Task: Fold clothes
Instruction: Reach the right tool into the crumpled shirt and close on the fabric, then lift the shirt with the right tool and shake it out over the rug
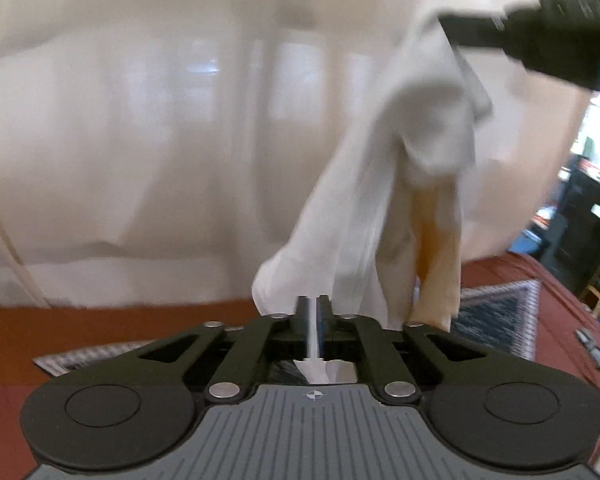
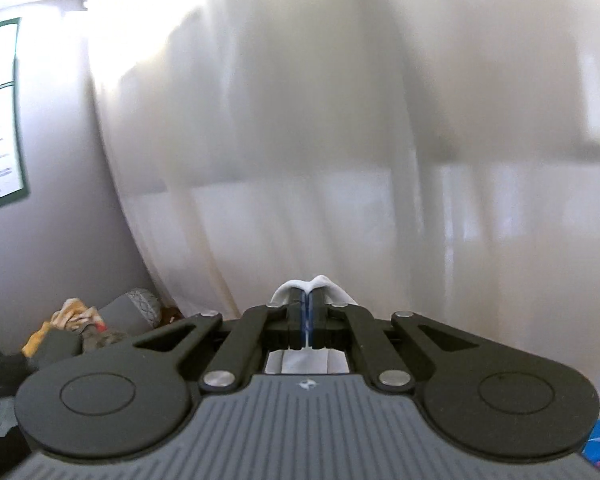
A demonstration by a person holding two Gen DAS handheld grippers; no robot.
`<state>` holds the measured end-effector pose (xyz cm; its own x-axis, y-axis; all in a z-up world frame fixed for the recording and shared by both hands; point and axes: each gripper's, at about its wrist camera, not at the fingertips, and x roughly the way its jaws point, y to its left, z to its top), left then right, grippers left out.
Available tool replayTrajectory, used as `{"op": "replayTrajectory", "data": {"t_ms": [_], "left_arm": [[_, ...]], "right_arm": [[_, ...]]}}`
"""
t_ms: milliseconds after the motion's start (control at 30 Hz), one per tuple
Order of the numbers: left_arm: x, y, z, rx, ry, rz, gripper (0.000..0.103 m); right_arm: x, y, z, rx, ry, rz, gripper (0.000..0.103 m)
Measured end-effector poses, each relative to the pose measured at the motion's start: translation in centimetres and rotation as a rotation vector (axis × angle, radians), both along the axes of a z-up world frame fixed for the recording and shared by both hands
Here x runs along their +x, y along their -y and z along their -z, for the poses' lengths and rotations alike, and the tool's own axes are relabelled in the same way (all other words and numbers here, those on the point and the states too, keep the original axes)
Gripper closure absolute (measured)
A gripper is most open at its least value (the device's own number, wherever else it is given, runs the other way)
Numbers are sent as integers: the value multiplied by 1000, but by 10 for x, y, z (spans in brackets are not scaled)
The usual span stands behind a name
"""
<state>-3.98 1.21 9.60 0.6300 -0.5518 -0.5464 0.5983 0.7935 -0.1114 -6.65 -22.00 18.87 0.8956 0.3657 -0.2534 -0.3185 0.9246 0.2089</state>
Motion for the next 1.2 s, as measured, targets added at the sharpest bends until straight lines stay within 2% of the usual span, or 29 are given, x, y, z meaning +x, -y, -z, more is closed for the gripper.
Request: {"op": "replayTrajectory", "data": {"t_ms": [33, 100, 200, 267, 333, 367, 433, 533, 700, 733, 800, 867, 900, 967, 1000, 1100, 1200], "left_arm": [[-16, 7, 4, 2, 19, -11, 60], [-48, 27, 15, 28, 55, -27, 31], [-87, 44, 27, 11, 24, 33, 30], [-112, 54, 31, -9, 19, 38, 23], [-129, 72, 38, 13, 26, 22, 18], [-133, 81, 43, 19, 13, 35, 18], [-141, 94, 49, 3, -72, 85, 18], [-157, 88, 52, -62, -100, 94, 17], [-158, 105, 72, -44, -168, 82, 17], [-157, 111, 76, -37, -156, 79, 18], [-152, 124, 85, -13, -168, 58, 22], [-143, 130, 94, -30, -213, 69, 64], [-136, 131, 98, -45, -245, 84, 103], [-123, 115, 96, -106, -301, 72, 103], [-121, 105, 90, -121, -286, 62, 103], [-123, 80, 68, -99, -199, 7, 103], [-94, 81, 62, -94, -173, -37, 103]], "right_arm": [[-15, 8, -3, -4, 10, -4, 102], [-40, 23, -3, 5, 11, -19, 102], [-71, 35, -2, -5, 15, -24, 102], [-86, 45, 2, -11, -2, -29, 102], [-100, 52, 12, -5, -24, -29, 102], [-103, 55, 17, -1, -34, -29, 102], [-116, 63, 27, 10, -59, -38, 102], [-140, 68, 43, -8, -83, -27, 102], [-169, 81, 57, 36, -102, -26, 101], [-176, 84, 59, 44, -103, -26, 101], [-186, 88, 60, 54, -104, -29, 101], [-193, 88, 59, 57, -101, -31, 101], [-197, 89, 58, 57, -98, -30, 102], [-201, 92, 55, 54, -93, -19, 101], [-204, 95, 54, 57, -90, -12, 101], [-214, 106, 50, 86, -73, -6, 101], [-221, 120, 51, 118, -73, -5, 101]]}}
